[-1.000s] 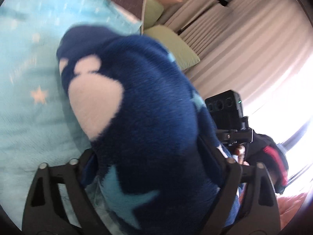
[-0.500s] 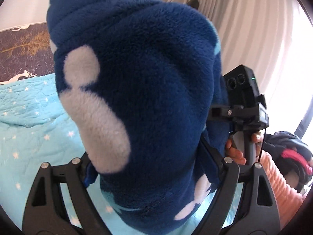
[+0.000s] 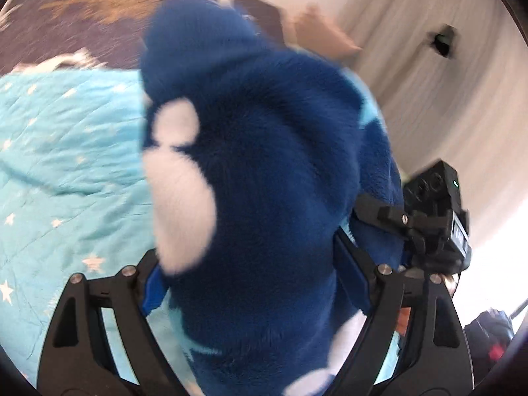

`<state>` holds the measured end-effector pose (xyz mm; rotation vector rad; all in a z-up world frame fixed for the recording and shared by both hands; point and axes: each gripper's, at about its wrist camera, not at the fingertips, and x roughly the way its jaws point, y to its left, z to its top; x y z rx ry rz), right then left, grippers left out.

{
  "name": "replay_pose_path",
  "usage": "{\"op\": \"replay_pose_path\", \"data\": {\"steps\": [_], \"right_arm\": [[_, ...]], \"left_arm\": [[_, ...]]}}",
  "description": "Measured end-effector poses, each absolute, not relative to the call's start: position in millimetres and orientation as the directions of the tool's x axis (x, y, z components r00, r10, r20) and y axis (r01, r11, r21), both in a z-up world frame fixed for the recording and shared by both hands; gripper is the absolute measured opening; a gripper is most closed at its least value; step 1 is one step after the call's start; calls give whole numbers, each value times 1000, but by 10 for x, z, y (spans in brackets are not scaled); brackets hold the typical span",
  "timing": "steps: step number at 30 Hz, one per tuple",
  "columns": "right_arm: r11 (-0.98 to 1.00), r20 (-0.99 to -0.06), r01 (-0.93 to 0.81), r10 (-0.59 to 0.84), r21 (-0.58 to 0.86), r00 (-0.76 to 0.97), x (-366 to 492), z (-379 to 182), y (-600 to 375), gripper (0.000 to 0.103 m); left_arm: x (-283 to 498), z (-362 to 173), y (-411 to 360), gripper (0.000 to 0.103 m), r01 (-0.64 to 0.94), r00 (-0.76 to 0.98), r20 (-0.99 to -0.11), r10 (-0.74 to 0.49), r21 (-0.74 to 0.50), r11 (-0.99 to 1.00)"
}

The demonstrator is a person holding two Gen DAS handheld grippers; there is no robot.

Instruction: Fold small clothes

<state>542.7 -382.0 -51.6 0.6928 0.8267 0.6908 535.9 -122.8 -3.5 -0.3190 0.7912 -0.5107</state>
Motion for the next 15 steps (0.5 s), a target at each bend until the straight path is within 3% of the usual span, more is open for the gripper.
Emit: {"op": "replay_pose_path", "data": {"steps": [3,5,8,15], "right_arm": [[697,-553,-155,667,700,498,5733,-964,-3719,87],[784,-650,-97,570,613,502,5826,-1250,-3787,88],[760,-614,-85,580,645,535,5766,-1403,-3933,95],[802,-622,-16,476,597,622,5499,-970,-4005,95]], "left_arm": [[5544,-492,-1138,87,154,624,-701,-346,-324,933],[5541,-599,-1095,94,149,653,-681,-332,-314,938],[5500,-650,-1075,98,138,658,-656,-370,-378,915],[5237,-571,-1177,96,157,711,-645,-281,-245,957]]}}
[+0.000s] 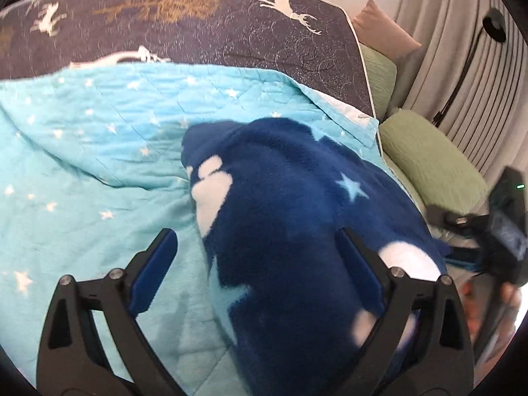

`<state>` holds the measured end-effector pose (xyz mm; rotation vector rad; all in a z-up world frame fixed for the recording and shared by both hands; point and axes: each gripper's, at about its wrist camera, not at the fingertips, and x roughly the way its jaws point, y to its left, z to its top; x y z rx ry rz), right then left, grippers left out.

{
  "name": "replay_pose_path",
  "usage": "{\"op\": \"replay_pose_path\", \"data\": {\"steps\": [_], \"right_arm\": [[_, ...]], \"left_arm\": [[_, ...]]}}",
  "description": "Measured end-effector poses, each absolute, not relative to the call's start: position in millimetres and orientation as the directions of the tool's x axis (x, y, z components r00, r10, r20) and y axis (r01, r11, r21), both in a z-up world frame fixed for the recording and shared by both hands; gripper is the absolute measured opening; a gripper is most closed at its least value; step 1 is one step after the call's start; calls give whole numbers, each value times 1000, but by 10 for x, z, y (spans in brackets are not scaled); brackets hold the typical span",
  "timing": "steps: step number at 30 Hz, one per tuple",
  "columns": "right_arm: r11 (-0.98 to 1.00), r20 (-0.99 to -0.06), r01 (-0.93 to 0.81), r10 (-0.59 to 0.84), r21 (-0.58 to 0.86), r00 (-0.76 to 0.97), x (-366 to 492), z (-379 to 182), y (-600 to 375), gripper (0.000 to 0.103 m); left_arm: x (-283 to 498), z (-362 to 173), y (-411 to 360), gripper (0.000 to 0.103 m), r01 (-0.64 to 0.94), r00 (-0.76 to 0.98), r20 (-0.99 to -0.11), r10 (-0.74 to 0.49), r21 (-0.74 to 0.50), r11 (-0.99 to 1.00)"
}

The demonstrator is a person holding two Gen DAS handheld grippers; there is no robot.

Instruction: Fold small clothes

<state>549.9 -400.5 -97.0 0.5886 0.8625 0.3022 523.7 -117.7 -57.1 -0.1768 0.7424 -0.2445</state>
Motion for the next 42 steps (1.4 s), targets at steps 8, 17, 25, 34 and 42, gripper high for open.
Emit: {"op": "replay_pose_path", "data": {"steps": [8,17,25,34,42], "right_arm": [[933,-657,-119,326,340,680,4540,-382,-3926,95],[964,-532,-133,238,229,813,2859,274,-3477,96],[986,-421,-109,153,127,894,1599,659,-3110,99],[990,-366,-61,105,130,925,784,823,-2965,100],[990,-417,21,39,139,908,500,594,-2821,100]], "left_arm": [[4576,-174,-1287,96,365,712,-619,-331,-77,928],[2981,471,-1227,102,403,793,-477,-379,-55,914],[1844,864,-1084,102,375,846,-400,-351,-20,927],[1092,1033,-939,102,346,883,-340,-323,7,938],[784,804,-864,102,329,875,-385,-294,27,944]]}}
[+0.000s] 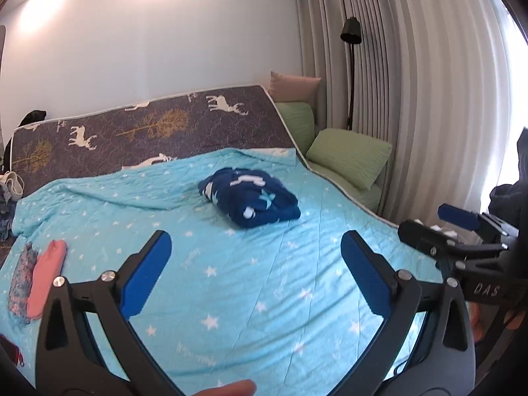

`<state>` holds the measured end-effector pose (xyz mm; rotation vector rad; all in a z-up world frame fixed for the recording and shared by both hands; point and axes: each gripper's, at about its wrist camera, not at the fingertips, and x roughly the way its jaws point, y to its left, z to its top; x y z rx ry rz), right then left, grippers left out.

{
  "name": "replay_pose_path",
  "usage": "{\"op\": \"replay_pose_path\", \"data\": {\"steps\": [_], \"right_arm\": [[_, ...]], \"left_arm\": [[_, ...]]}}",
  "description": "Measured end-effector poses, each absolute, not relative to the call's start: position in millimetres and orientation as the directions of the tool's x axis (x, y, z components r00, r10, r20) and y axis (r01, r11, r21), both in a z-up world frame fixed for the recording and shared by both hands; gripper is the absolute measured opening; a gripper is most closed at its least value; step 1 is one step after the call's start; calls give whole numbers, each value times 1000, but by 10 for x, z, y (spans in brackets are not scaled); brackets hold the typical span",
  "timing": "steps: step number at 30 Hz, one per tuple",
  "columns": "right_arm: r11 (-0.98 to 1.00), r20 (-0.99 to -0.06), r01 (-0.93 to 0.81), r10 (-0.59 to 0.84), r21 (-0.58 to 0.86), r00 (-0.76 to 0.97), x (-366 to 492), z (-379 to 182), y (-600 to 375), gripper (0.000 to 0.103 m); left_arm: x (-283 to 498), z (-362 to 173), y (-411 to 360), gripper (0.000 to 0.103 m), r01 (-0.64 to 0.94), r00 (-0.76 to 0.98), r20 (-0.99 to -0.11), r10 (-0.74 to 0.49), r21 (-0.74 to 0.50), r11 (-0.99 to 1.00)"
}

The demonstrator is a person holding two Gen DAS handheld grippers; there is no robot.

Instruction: Fold small clothes

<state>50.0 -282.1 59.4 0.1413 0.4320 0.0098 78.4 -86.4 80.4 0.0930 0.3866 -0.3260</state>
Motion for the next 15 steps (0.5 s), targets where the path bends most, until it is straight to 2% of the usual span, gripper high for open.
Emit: {"op": "replay_pose_path", "data": {"steps": [15], "right_arm": [[995,-418,13,30,100,908,339,570,-2691,100]], "left_arm": [[751,617,-835,102,296,879,-404,-254,43,954]]}}
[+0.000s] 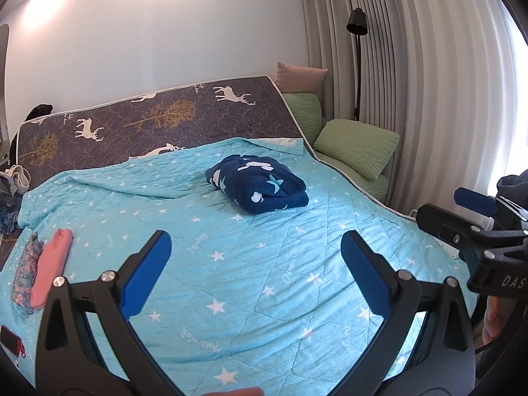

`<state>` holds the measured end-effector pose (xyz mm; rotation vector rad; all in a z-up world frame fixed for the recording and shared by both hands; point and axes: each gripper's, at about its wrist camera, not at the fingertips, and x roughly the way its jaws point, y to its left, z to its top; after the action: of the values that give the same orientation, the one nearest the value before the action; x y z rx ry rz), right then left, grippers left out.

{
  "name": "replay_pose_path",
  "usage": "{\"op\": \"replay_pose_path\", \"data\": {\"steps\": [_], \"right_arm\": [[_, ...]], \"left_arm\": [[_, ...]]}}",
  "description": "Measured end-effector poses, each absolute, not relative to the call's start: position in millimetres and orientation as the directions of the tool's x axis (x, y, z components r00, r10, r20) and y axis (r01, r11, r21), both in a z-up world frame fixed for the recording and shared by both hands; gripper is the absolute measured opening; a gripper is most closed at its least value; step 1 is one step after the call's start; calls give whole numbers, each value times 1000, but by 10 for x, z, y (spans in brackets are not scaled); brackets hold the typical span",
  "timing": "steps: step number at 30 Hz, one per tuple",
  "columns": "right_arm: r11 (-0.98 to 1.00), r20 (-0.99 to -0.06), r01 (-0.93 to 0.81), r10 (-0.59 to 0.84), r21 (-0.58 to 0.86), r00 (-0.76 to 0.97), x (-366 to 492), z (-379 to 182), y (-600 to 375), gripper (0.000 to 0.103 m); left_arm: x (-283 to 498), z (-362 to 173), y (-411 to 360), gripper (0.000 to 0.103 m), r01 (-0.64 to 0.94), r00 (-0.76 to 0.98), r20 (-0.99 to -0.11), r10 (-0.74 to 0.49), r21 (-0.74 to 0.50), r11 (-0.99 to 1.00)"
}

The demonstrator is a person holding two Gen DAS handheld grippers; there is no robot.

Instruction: Fold small clothes

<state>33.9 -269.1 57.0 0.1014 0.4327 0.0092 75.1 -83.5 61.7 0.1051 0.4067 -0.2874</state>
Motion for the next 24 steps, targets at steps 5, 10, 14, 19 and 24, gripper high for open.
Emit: {"op": "replay_pose_path", "data": {"steps": [5,10,14,19,24], "right_arm": [[995,-427,10,35,102,904,371,559,-2676,100],[994,-428,0,46,107,903,400,554,-2652,100],[995,-431,-1,46,103,901,416,548,-2630,100],[995,-433,-1,45,103,900,414,547,-2616,100],[995,-433,1,43,102,900,405,549,-2609,100]], "left_arm": [[800,568,-850,102,290,873,-421,-248,37,956],[825,559,-833,102,283,870,-430,-242,35,958],[833,563,-815,102,280,871,-429,-239,33,960],[822,564,-795,102,279,873,-425,-239,34,960],[814,575,-795,102,282,876,-417,-241,39,959]]}}
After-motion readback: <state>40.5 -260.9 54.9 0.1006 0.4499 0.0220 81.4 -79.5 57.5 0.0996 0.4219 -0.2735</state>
